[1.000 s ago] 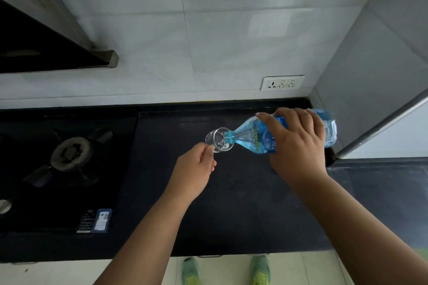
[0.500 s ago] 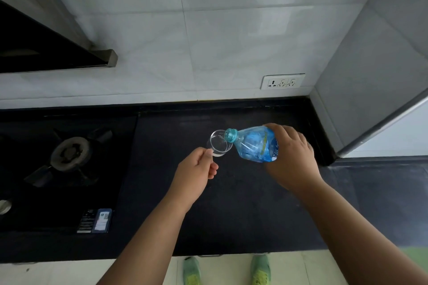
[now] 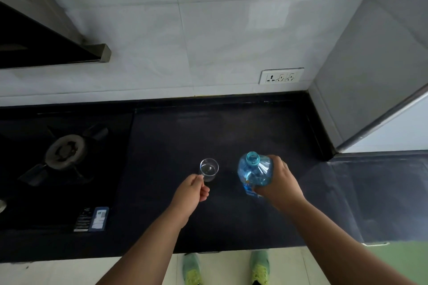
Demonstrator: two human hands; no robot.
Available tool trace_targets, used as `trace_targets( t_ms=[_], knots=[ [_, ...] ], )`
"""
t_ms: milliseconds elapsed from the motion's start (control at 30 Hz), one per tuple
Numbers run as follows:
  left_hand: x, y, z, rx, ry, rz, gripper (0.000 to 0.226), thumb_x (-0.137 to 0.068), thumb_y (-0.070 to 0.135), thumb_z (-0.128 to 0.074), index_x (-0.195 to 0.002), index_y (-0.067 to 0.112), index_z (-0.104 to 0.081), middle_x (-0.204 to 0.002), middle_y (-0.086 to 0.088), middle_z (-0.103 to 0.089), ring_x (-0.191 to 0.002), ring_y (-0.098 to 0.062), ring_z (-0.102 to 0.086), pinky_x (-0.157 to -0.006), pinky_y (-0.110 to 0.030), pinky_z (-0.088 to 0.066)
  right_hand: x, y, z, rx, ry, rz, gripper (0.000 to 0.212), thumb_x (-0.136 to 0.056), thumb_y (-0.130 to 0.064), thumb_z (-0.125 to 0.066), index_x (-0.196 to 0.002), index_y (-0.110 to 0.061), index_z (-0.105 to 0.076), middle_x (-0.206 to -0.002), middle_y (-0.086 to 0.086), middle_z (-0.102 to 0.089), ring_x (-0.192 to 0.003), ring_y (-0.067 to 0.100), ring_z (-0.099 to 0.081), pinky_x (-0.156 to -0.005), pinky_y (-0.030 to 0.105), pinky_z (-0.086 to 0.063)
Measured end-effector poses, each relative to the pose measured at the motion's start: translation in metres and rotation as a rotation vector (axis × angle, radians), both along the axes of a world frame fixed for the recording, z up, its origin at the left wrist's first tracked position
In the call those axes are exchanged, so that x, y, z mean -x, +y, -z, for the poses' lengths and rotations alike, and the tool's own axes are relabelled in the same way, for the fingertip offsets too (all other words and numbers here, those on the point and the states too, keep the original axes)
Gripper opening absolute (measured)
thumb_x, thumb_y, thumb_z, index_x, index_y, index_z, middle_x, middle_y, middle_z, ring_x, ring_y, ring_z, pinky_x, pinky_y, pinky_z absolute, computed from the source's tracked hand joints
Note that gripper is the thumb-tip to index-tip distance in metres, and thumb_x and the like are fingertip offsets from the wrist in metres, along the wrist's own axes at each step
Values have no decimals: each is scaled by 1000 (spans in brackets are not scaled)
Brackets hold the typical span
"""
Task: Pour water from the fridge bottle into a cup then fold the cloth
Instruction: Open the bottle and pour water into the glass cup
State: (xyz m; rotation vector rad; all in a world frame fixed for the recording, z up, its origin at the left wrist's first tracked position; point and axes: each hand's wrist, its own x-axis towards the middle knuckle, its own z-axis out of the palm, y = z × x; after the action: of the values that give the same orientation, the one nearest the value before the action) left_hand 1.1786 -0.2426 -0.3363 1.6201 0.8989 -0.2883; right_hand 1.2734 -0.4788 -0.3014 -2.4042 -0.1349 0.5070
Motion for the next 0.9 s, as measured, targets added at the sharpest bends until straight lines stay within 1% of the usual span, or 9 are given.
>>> trace_targets(
  t_ms=[100, 167, 233, 300, 367, 533, 633, 733, 900],
  knots=[
    [3, 2, 20, 57, 45, -46, 31, -111, 31, -44, -94, 14, -63, -98, -12, -76, -86, -19, -72, -83, -33, -62, 2, -1, 13, -25, 43, 26, 86, -64, -24, -93, -136, -28, -46, -127, -5, -56, -105, 16, -58, -86, 32, -47],
    [6, 3, 29, 72, 65, -60, 30, -111, 29, -43, -95, 13, -63, -98, -12, -75, -87, -19, -72, -83, -33, -61, 2, -1, 17, -56, 54, 73, 86, -63, -22, -94, -134, -29, -47, -122, -5, -57, -104, 18, -60, -86, 34, -49],
    [7, 5, 35, 78, 78, -82, 30, -112, 29, -42, -98, 12, -63, -99, -13, -74, -89, -21, -72, -84, -33, -61, 1, -1, 18, -70, 56, 68, 86, -63, -22, -94, -134, -29, -47, -120, -7, -57, -105, 18, -61, -87, 35, -51],
    [6, 6, 41, 101, 76, -128, 30, -112, 28, -41, -99, 12, -63, -99, -14, -73, -91, -23, -72, -92, -39, -61, 0, -1, 20, -72, 57, 61, 85, -63, -22, -94, -133, -31, -46, -119, -9, -58, -104, 16, -61, -86, 35, -52],
    [6, 8, 45, 134, 63, -198, 29, -111, 26, -43, -95, 9, -61, -97, -15, -73, -92, -24, -71, -96, -43, -60, 1, -1, 21, -72, 57, 64, 86, -63, -24, -95, -133, -32, -45, -118, -10, -58, -104, 16, -62, -86, 35, -53],
    [11, 15, 52, 167, 62, -320, 31, -111, 25, -45, -93, 6, -60, -101, -17, -73, -94, -25, -70, -97, -43, -59, 3, -7, 28, -88, 84, 96, 85, -64, -24, -94, -132, -35, -44, -122, -10, -59, -105, 15, -64, -89, 36, -56],
    [12, 16, 55, 245, 89, -359, 30, -111, 23, -45, -95, 4, -61, -104, -18, -74, -95, -25, -69, -94, -39, -59, 7, -11, 34, -107, 98, 124, 86, -62, -26, -96, -128, -40, -43, -123, -10, -63, -107, 13, -67, -88, 35, -58],
    [11, 13, 55, 261, 138, -329, 27, -112, 22, -46, -105, 3, -64, -107, -16, -75, -96, -25, -70, -88, -36, -59, 9, -12, 38, -124, 109, 138, 86, -64, -24, -96, -128, -40, -41, -124, -10, -63, -110, 14, -67, -85, 28, -54],
    [7, 12, 47, 119, 178, -171, 23, -110, 26, -49, -114, 14, -68, -108, -11, -74, -93, -22, -73, -84, -32, -61, 8, -7, 39, -139, 106, 115, 87, -63, -24, -95, -122, -49, -37, -123, -13, -63, -109, 11, -67, -91, 32, -57]
  ],
)
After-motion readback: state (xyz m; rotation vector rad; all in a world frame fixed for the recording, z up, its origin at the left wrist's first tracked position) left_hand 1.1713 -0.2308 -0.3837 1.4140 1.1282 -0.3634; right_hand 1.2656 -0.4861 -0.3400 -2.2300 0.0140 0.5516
